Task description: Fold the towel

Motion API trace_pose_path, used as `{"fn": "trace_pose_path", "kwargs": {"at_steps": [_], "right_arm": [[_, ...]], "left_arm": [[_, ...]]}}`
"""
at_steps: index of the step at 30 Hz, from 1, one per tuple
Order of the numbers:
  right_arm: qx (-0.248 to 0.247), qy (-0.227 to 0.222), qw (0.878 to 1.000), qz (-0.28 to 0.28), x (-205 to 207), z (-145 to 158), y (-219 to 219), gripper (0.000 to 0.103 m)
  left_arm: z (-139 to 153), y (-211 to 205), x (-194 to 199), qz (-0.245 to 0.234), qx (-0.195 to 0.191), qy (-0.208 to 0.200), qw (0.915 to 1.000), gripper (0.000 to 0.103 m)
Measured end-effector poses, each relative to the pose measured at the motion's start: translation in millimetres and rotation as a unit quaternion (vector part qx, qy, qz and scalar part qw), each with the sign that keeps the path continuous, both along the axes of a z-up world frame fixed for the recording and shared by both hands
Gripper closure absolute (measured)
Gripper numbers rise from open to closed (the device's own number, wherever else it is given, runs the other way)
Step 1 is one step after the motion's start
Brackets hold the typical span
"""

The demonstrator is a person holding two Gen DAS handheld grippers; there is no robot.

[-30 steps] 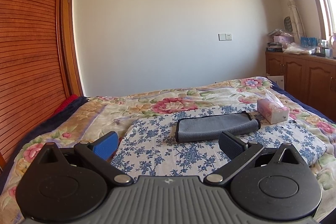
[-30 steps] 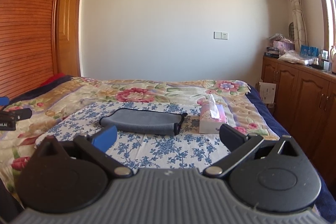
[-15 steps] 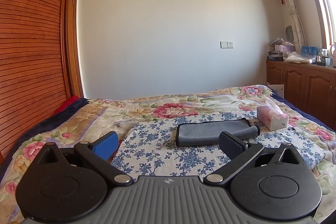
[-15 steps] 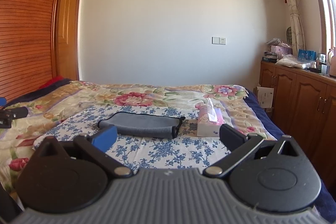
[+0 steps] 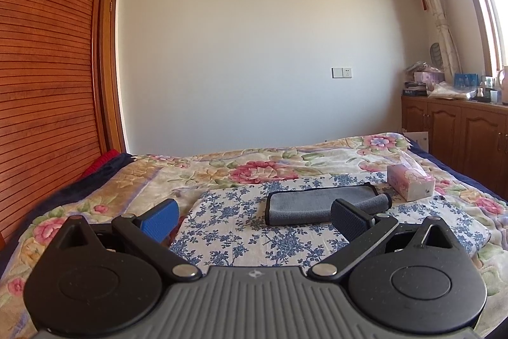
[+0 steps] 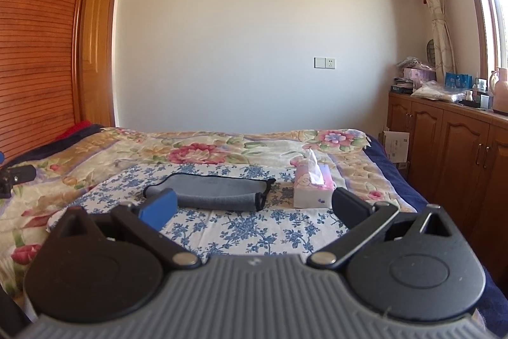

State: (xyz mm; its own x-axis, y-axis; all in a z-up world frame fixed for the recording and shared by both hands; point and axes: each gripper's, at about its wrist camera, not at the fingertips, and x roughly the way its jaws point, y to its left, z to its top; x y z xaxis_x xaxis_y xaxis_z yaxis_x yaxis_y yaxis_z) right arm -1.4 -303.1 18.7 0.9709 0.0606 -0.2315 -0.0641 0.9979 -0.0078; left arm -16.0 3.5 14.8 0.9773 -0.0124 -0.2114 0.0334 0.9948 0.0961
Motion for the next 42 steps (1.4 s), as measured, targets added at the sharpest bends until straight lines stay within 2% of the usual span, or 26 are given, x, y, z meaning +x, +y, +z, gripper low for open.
{"fn": "trace_pose_path", "kwargs": {"at_steps": [42], "right_arm": [[0.003,0.000,1.000,-0.004,0.5,-1.2,-4.4,0.000]], "left_arm": [[2.5,3.1,-3.5,0.001,-0.002,-0.002,1.0000,0.000]]}}
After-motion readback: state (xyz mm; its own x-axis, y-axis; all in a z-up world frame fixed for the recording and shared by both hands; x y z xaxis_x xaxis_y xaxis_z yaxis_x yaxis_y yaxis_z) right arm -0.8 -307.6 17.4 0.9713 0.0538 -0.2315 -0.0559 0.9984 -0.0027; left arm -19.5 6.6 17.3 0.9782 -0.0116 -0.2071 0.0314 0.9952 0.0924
